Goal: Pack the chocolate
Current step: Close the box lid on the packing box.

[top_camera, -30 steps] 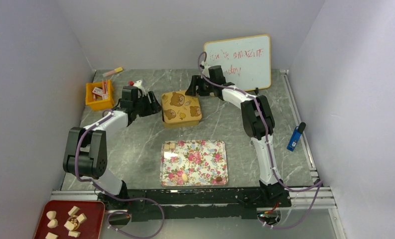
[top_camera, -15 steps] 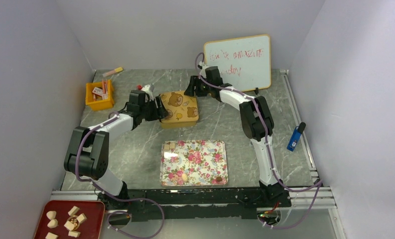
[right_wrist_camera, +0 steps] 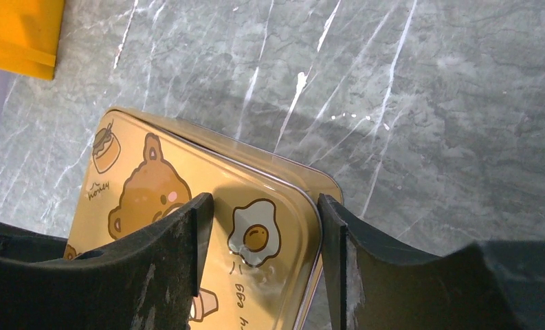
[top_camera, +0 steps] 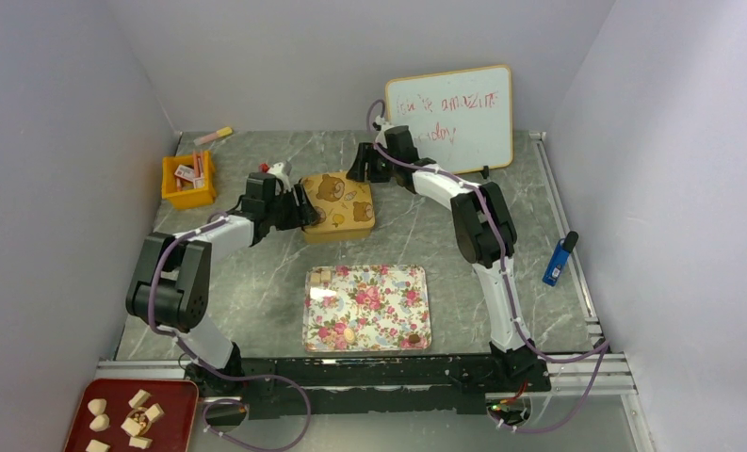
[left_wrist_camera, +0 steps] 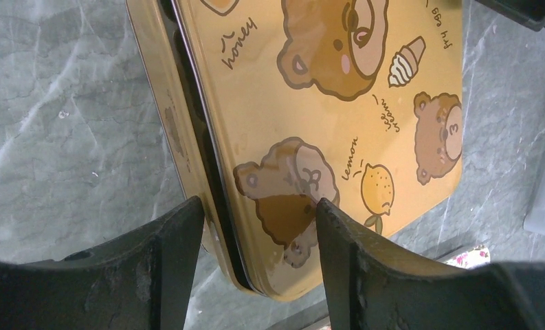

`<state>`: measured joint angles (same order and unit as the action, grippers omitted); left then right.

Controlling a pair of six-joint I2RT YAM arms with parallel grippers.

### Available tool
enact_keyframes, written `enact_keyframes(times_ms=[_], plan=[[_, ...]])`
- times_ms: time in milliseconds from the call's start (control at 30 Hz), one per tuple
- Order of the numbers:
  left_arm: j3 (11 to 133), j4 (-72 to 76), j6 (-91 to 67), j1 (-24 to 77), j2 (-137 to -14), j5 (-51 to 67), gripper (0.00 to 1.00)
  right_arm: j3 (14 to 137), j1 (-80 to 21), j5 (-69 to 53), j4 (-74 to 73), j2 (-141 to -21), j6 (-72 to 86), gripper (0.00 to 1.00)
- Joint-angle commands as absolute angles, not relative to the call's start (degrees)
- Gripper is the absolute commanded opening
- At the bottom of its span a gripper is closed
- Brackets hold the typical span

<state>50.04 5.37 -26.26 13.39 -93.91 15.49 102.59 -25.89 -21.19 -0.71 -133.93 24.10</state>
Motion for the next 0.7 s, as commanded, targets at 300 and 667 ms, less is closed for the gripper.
enact_keyframes(times_ms=[300,667], plan=[[53.28,8.18,-26.15,14.4,-97.54,17.73,0.63,105.01,-30.31,-21.52,-4.55,-135.48,24.25,0.59],[54.4,7.87,-24.97,14.5,-98.03,17.83,0.64,106.43,-32.55,-21.75,-4.57,-136.33,24.99,0.59]])
